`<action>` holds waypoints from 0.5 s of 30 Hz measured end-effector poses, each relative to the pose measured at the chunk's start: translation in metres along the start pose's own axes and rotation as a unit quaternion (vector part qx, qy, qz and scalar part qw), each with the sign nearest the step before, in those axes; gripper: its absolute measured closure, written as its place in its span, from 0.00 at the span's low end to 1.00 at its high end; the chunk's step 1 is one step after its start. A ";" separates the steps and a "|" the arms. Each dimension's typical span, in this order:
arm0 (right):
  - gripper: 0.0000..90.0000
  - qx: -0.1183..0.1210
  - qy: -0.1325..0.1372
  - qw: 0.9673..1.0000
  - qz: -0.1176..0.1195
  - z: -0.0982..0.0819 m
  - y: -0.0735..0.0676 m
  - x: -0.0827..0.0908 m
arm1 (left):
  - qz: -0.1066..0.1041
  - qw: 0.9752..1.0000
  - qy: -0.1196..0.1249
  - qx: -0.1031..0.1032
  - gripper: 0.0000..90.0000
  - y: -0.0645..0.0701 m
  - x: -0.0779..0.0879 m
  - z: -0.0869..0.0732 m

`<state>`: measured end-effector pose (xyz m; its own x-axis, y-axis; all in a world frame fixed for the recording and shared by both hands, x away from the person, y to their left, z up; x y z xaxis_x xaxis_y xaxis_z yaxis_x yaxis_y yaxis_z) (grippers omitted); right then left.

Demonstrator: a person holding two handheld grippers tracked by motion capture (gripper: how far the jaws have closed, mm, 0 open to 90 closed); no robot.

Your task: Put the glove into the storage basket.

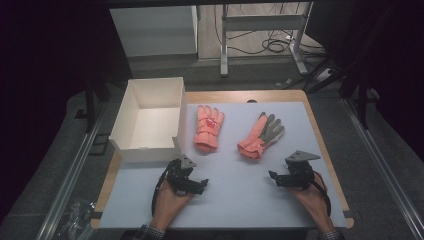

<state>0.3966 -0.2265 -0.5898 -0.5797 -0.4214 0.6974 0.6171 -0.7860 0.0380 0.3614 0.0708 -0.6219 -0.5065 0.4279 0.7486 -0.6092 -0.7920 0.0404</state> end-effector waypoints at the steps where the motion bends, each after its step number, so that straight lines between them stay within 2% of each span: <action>1: 0.20 -0.003 0.001 1.000 0.002 0.001 0.000 0.000 | 0.000 1.000 0.000 0.000 0.01 0.000 0.000 0.000; 15: 0.20 -0.011 0.011 1.000 0.006 0.021 0.008 0.003 | 0.000 1.000 0.000 0.000 0.01 0.000 0.000 0.000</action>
<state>0.4106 -0.2242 -0.5724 -0.5841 -0.4408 0.6816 0.6125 -0.7903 0.0139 0.3614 0.0708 -0.6219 -0.5065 0.4280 0.7485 -0.6091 -0.7921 0.0407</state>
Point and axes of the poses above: each handheld gripper's, and its own axes: x roughly backward along the jaws, z roughly out of its top, y roughly to its right, the point moved 10 cm from there along -x, roughly forward along the jaws, and after that the axes turned 2 degrees about -y, right-handed, at the moved point
